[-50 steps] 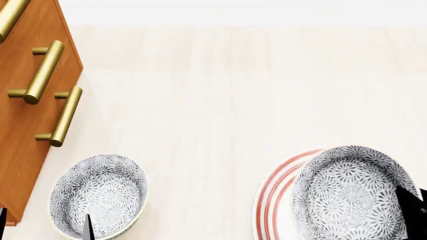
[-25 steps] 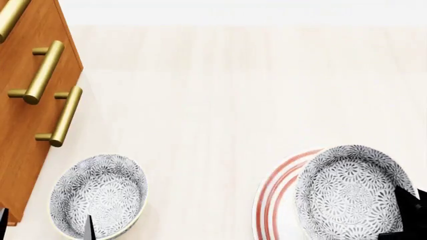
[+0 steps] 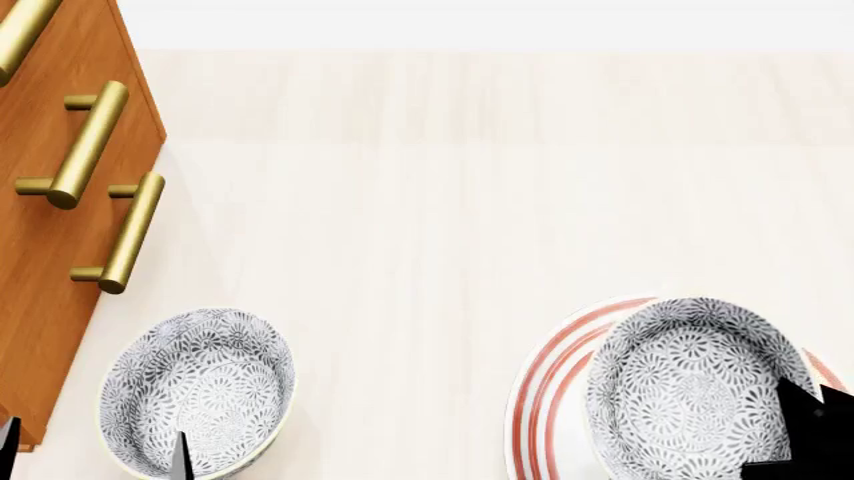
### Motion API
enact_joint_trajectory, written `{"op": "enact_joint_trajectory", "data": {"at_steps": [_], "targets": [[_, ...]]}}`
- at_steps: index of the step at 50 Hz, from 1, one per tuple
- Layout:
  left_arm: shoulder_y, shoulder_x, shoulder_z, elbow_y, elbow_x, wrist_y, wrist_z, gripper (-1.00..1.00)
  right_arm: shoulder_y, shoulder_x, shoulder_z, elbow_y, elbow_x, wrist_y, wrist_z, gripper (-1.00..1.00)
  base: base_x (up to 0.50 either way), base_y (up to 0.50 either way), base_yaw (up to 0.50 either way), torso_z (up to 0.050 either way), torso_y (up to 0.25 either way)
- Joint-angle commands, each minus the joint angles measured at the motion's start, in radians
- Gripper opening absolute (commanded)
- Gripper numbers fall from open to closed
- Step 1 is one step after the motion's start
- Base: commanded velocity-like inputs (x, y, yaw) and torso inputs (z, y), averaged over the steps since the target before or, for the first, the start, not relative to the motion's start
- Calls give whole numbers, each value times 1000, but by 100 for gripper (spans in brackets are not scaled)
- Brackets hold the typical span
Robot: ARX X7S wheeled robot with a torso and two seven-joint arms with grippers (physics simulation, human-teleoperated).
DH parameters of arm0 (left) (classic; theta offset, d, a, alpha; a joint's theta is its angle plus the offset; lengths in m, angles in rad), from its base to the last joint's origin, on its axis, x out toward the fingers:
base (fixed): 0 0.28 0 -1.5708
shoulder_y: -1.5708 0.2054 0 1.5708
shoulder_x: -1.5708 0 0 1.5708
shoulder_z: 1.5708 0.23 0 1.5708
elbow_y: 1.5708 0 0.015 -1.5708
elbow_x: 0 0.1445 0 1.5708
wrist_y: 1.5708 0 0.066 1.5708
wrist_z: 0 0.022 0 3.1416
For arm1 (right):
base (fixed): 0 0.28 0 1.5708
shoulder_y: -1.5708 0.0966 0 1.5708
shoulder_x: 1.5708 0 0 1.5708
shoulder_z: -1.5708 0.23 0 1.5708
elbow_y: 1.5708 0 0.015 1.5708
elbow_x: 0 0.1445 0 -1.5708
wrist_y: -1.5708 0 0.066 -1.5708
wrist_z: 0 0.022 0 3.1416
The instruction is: Pick up the bowl and put it in the front on the plate.
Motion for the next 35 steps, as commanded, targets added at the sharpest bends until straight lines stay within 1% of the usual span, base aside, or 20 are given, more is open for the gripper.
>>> {"op": "enact_joint_trajectory", "data": {"at_steps": [1,35], "targets": [[-2,-2,4,-5,-1,3,-2,100,17,-29,15,35,7,-8,-2,-100,0,0,0,0,0],[-9,-5,6,-3,-16,-13,-10,100,-97,-101,-7,107,64,-82,-28,-100,0,0,0,0,0]]}}
